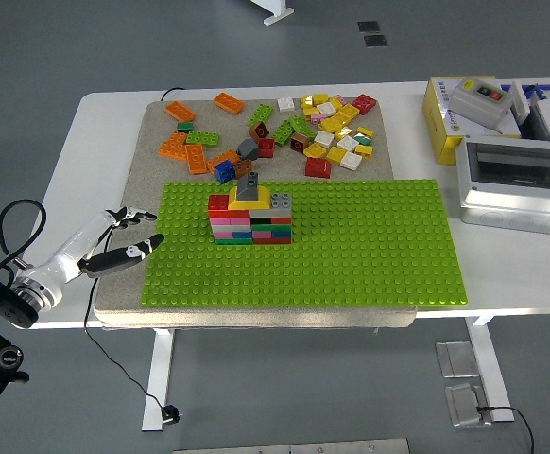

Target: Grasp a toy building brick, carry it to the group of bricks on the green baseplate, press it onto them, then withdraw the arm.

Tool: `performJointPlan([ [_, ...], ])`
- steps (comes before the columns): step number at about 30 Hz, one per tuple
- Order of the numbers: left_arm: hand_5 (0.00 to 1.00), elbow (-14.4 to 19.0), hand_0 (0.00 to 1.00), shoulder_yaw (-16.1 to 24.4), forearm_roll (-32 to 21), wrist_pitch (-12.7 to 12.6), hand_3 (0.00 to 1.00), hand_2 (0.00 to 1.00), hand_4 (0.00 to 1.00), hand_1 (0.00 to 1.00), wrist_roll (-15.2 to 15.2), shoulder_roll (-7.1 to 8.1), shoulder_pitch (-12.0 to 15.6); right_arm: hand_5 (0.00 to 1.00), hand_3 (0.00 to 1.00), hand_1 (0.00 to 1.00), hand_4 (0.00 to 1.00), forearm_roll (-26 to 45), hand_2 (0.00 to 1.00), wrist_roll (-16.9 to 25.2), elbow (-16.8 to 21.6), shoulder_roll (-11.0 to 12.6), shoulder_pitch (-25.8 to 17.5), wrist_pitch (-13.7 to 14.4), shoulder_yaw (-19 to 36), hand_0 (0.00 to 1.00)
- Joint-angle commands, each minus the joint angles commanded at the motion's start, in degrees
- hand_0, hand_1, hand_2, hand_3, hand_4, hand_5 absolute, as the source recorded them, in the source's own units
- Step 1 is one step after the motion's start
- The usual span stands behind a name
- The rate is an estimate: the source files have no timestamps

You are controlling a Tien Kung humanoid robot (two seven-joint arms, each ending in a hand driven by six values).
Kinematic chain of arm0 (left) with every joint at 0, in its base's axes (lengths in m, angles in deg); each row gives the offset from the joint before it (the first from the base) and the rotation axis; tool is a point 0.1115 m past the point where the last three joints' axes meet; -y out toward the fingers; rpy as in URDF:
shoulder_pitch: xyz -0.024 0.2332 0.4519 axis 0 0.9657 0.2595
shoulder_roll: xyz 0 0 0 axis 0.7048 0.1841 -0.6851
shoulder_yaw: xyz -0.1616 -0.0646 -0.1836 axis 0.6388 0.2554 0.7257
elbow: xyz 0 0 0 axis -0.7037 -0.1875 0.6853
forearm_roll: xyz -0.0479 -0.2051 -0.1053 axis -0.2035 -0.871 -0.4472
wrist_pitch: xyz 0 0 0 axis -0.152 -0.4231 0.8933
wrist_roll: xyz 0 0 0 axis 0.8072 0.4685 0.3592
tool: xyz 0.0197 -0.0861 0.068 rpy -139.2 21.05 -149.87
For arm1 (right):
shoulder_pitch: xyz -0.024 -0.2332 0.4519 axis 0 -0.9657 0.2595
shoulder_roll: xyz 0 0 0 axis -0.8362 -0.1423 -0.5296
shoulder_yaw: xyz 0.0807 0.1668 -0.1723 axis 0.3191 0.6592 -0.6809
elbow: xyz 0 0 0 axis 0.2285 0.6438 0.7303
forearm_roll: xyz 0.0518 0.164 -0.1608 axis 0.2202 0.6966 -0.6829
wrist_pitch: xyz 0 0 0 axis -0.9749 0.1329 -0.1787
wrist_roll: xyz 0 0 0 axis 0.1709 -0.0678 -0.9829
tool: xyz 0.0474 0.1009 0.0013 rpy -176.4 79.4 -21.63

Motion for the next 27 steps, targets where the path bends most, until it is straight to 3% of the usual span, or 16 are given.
performJointPlan([
  [27,0.630,0.6,0.870,0.9,-0.4,0.1,0.782,0.866,0.705,0.851,-0.2,-1.00,0.3,0.903,0.699,0.701,0.478,-3.6,0.729,-0.3,0.0,0.5,0.0,1.0,5.0,0.757],
])
